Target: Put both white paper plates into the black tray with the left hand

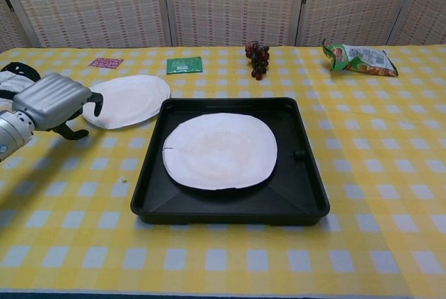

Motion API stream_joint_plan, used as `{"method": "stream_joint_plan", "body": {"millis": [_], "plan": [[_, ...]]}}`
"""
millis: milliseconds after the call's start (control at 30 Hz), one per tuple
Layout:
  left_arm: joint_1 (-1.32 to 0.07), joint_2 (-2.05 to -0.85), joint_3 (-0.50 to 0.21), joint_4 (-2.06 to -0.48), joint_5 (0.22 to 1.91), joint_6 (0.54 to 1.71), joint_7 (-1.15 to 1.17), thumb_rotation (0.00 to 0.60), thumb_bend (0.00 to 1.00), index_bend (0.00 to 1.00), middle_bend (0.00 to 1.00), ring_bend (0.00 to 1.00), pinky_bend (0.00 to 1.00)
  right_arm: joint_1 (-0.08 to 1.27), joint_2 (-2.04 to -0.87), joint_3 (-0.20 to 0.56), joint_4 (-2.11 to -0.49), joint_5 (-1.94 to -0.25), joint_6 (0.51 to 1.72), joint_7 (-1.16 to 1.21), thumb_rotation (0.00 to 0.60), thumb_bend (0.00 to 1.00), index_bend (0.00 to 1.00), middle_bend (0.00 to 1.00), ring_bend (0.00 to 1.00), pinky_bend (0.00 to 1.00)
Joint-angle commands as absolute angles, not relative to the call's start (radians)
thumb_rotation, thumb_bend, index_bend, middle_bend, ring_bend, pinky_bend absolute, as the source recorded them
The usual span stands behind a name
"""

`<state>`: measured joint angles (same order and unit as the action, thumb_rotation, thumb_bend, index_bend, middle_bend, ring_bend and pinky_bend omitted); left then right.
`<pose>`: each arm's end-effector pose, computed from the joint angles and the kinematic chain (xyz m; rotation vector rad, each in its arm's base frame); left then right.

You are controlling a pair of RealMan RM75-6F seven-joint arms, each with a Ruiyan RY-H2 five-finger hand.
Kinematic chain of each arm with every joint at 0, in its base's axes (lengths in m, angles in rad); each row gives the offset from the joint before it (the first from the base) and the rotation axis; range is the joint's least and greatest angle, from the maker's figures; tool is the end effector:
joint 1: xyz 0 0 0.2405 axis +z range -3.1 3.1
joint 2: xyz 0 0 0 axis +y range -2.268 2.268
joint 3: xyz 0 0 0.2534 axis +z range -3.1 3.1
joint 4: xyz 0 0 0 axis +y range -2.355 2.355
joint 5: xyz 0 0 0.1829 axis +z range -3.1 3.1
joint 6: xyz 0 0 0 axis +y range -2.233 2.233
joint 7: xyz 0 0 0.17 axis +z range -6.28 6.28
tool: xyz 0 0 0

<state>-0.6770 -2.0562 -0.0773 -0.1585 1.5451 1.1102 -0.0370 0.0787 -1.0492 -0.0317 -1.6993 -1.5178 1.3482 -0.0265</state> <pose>-0.2451 0.3954 -0.0193 -1.7698 -0.3669 -0.6643 -0.3014 -0.1828 0.1621 1.5190 -1.0542 0.7596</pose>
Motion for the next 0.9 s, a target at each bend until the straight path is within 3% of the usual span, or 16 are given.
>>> {"method": "stream_joint_plan", "body": {"millis": [33, 900], "plan": [[-0.689, -2.065, -0.079, -0.147, 1.535, 1.091, -0.049, 0.600, 0.32, 0.48, 1.00, 1.00, 1.00, 0.078, -1.048, -0.029, -1.699, -1.514, 1.350, -0.025, 0.600, 0.38, 0.00, 0.00, 0.00, 0.00], [-0.730, -2.115, -0.098, -0.095, 1.477, 1.022, -0.030, 0.600, 0.32, 0.50, 1.00, 1.00, 1.00, 0.071, -1.041, -0.014, -1.693, -1.473, 1.355, -0.023, 0.600, 0.38, 0.00, 0.00, 0.00, 0.00]]}}
